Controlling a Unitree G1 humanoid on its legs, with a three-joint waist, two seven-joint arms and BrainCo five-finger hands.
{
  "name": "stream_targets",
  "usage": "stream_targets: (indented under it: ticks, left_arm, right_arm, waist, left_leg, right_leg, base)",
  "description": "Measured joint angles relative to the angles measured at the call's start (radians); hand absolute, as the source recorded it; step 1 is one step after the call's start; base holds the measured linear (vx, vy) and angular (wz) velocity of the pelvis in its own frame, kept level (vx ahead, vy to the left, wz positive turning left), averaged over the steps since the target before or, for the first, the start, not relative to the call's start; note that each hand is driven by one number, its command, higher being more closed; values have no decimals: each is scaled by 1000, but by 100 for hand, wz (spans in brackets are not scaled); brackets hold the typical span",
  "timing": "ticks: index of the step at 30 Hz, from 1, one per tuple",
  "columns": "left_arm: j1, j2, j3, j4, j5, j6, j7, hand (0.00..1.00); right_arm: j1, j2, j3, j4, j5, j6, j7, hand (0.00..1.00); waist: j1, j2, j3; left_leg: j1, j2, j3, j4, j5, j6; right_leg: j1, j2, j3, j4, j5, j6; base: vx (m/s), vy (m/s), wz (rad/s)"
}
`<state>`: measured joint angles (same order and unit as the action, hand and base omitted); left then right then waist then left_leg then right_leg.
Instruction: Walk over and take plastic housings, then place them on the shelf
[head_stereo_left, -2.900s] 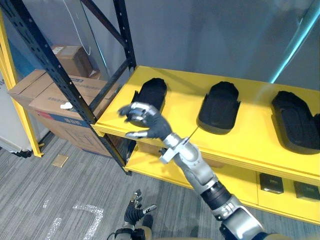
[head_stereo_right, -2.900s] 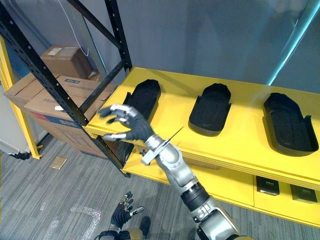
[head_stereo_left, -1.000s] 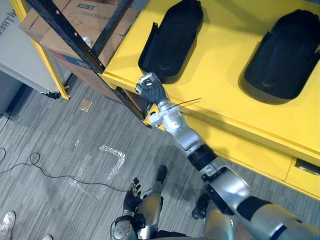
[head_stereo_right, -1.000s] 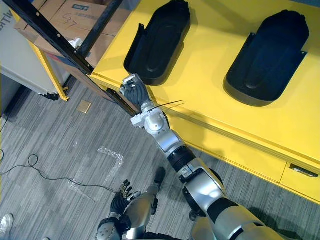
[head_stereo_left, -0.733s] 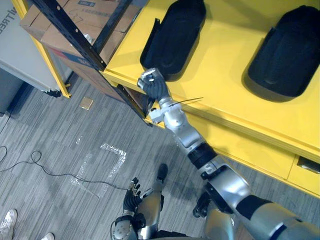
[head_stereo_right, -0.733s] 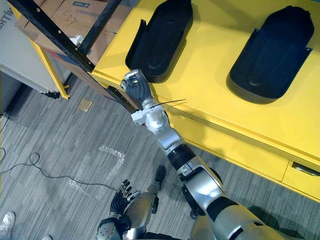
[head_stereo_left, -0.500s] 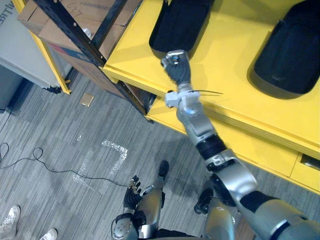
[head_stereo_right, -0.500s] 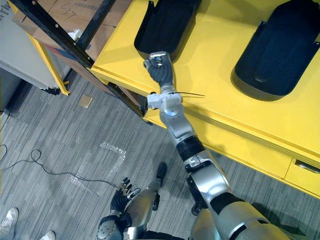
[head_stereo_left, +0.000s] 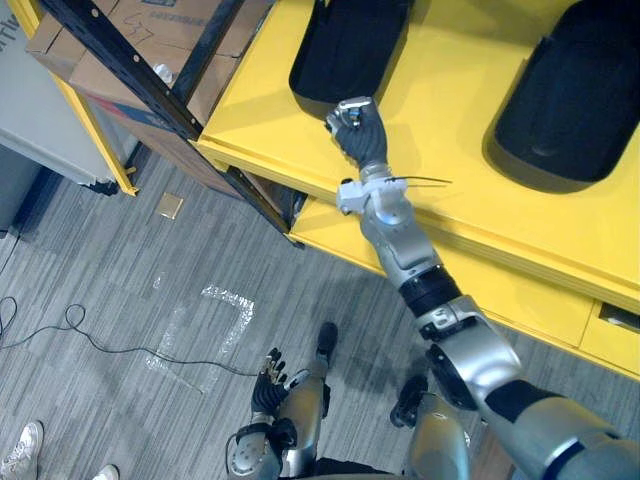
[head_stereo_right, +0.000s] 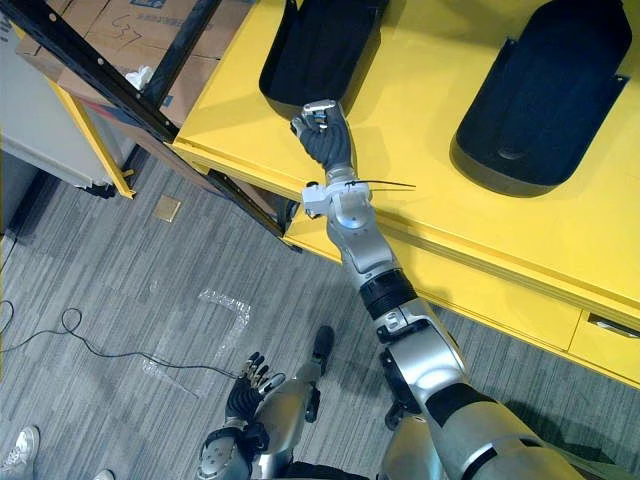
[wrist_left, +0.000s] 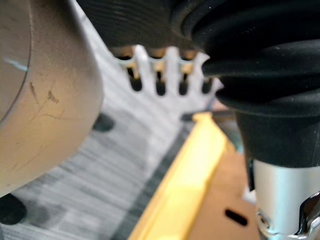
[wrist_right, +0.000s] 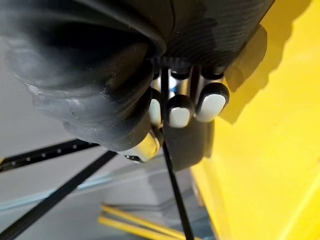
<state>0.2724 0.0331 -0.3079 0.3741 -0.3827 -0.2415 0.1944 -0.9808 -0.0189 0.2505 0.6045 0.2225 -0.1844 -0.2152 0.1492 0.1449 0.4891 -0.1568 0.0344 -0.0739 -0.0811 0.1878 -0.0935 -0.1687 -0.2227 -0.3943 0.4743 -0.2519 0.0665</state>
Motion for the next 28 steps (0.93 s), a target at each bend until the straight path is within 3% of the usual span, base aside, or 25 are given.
stream_targets:
  ticks: [4, 5, 6, 8, 12, 14, 17, 20, 24, 28]
  left_arm:
    - [-1, 1, -8, 13, 12, -19, -1, 0]
    - [-1, 1, -8, 27, 25, -25, -2, 0]
    - [0, 2, -8, 30, 37, -30, -3, 0]
    - [10, 9, -8, 33, 50, -41, -4, 0]
    - [43, 37, -8, 55, 105, -38, 5, 0]
    - [50, 46, -8, 78, 127, -37, 31, 0]
    - [24, 47, -5, 111, 153, -3, 58, 0]
    - [-12, 44, 13, 202, 176, 39, 59, 0]
    - [-38, 36, 47, 281, 174, 84, 39, 0]
    - [-58, 35, 148, 374, 101, 120, 9, 0]
  right_arm:
    - [113, -1, 22, -113, -20, -7, 15, 100]
    - [172, -1, 49, -191, -93, -14, 13, 100]
    - [203, -2, 68, -240, -121, -15, 12, 0]
    - [341, -3, 131, -440, -170, -14, -5, 0]
    - [720, -47, 106, -690, -198, -15, -32, 0]
    - [907, -91, 18, -727, -198, -30, -47, 0]
    - [1084, -100, -140, -727, -220, -70, -74, 0]
    - [1191, -89, -214, -648, -218, -102, -112, 0]
    - [1250, -33, -358, -388, -195, -116, -200, 0]
    - [1262, -31, -430, -173, -196, -94, -158, 0]
  waist:
    - [-4, -1, -1]
    - [-5, -3, -1]
    - [-10, -4, -2]
    - [-30, -24, -16]
    - [-83, -91, -122]
    - [-112, -117, -188]
    - [-155, -131, -221]
    - [-192, -138, -278]
    - [-205, -133, -323]
    - [-218, -116, -336]
  left_leg:
    - [26, 16, 16, 0, -1, -1]
    - [35, 23, 32, 0, -8, -4]
    - [38, 27, 37, 0, -11, -5]
    - [55, 40, 80, 0, -28, 1]
    - [100, 53, 172, -6, -61, 7]
    - [117, 61, 228, -6, -83, 5]
    - [162, 70, 300, -6, -106, 0]
    - [188, 83, 358, -6, -121, -10]
    - [231, 97, 408, -6, -139, -18]
    - [262, 98, 442, -6, -147, -21]
  right_leg:
    - [47, 19, 1, -52, 28, 2]
    - [57, 32, 13, -74, 40, 4]
    - [61, 36, 16, -87, 48, 3]
    - [71, 55, 50, -129, 72, 7]
    - [104, 84, 129, -226, 116, 17]
    - [107, 103, 181, -276, 145, 18]
    - [138, 121, 249, -344, 184, 18]
    - [143, 138, 299, -379, 206, 16]
    - [172, 155, 342, -413, 218, 15]
    - [197, 158, 366, -440, 236, 15]
  base:
    - [35, -1, -11]
    - [18, 18, -22]
    - [25, 32, -39]
    - [34, 24, -50]
    - [107, 6, -69]
    - [119, -2, -80]
    - [67, 21, -75]
    - [48, -6, -62]
    - [15, -10, -33]
    - [10, 6, -23]
